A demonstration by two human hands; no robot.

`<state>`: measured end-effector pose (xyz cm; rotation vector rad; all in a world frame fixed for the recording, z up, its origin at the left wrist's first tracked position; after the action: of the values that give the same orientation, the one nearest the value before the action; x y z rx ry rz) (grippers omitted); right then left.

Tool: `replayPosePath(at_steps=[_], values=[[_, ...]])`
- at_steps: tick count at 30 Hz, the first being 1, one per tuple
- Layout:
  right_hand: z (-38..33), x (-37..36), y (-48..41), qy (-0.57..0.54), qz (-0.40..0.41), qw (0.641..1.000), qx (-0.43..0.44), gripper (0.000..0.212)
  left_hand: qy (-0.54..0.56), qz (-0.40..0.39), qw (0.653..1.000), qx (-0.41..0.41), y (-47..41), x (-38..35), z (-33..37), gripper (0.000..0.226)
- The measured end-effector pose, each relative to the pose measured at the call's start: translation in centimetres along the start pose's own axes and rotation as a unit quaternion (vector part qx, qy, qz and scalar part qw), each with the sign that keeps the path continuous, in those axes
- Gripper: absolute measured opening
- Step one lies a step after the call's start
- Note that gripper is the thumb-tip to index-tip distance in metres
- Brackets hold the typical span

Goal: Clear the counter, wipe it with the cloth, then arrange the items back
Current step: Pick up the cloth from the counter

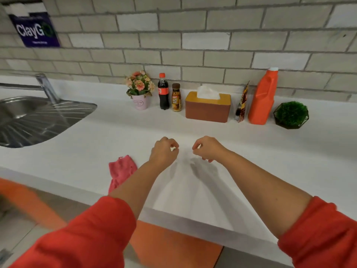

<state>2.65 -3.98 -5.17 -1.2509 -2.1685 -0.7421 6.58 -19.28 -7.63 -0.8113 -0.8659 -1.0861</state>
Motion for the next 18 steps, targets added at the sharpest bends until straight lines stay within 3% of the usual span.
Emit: replayPosePath(at_steps=[4, 7, 15, 18], values=[[-2.8, -3.6, 1.1, -0.013, -0.024, 0.999, 0.023, 0.025, -0.032, 0.008, 0.999, 0.041, 1.5, 2.8, -4.9, 0.032], [-4.8, -6.9, 1.5, -0.008, -0.044, 0.998, 0.043, 0.027, -0.087, -0.043, 0.994, 0.043, 2.2, 3.9, -8.6, 0.050], [-10.3, -16.7, 1.7, 0.033, -0.073, 0.995, 0.054, 0.028, -0.129, -0.232, 0.962, -0.071, 4.6, 5.4, -14.4, 0.065], [-11.8, -19.3, 1.4, 0.114, -0.060, 0.992, 0.004, 0.053, -0.144, -0.273, 0.942, -0.132, 4.6, 5.8, -15.5, 0.067]])
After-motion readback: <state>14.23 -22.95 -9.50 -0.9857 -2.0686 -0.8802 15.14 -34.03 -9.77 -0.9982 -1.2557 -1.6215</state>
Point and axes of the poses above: each hand's wrist, its own y-axis away from the middle knuckle, its own x-axis out of the back of the hand, z = x × y, the point moved 4 cm from there along -y, towards the middle knuckle, and after that the axes turned 10 degrees about -y, right-handed, at the moved point
